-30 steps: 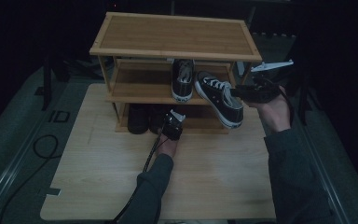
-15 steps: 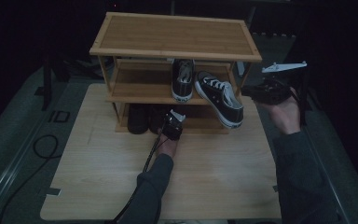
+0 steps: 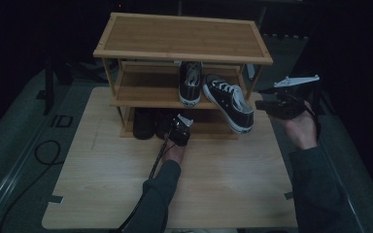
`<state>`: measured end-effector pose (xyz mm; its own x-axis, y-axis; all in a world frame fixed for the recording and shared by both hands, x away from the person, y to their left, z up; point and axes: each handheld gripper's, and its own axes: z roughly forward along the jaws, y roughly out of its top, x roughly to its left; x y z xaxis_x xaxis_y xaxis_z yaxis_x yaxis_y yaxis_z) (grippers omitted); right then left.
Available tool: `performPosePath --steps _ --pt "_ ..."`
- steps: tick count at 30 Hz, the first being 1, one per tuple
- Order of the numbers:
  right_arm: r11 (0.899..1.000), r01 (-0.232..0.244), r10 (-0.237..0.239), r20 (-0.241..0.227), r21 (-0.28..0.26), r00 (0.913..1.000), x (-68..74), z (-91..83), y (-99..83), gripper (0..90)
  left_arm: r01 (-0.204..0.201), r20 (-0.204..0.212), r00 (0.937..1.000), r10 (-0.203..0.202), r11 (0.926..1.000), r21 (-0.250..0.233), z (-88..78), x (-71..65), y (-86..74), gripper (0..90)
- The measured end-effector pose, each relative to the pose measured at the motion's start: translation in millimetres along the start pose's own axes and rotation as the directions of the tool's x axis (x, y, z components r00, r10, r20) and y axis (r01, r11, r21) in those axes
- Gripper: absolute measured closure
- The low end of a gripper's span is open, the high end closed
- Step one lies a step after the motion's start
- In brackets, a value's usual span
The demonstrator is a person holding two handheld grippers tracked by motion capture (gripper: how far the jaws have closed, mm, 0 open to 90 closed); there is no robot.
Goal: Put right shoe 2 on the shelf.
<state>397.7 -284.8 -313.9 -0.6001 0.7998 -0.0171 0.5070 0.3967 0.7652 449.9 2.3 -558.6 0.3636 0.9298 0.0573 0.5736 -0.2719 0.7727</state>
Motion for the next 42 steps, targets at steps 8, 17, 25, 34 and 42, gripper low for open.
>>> performPosePath --steps 8,17,25,34,42 --pt "1.000 0.009 -0.009 -0.014 0.010 0.9999 6.3 -1.1 -17.1 89.2 0.000 -0.001 1.0000 0.000 1.0000 0.000 0.0 -0.1 0.0 90.0" --pt "1.000 0.025 -0.025 -0.033 0.010 0.9991 15.8 -10.1 -33.1 90.0 -0.001 -0.003 1.0000 0.001 1.0000 -0.001 0.0 -0.6 0.0 90.0" --pt "0.998 0.060 -0.059 -0.049 0.017 0.9970 29.4 -14.0 -45.9 90.0 -0.002 -0.003 1.0000 0.002 1.0000 -0.001 0.0 -0.6 0.0 90.0" --pt "0.995 0.087 -0.084 -0.070 0.037 0.9939 42.8 -14.5 -56.7 90.0 -0.003 -0.006 1.0000 0.003 1.0000 -0.001 -0.1 -0.9 0.0 90.0" --pt "0.994 0.094 -0.090 -0.077 0.049 0.9930 45.4 -7.1 -57.1 90.0 -0.003 -0.006 1.0000 0.003 1.0000 -0.001 -0.1 -0.9 0.0 90.0"
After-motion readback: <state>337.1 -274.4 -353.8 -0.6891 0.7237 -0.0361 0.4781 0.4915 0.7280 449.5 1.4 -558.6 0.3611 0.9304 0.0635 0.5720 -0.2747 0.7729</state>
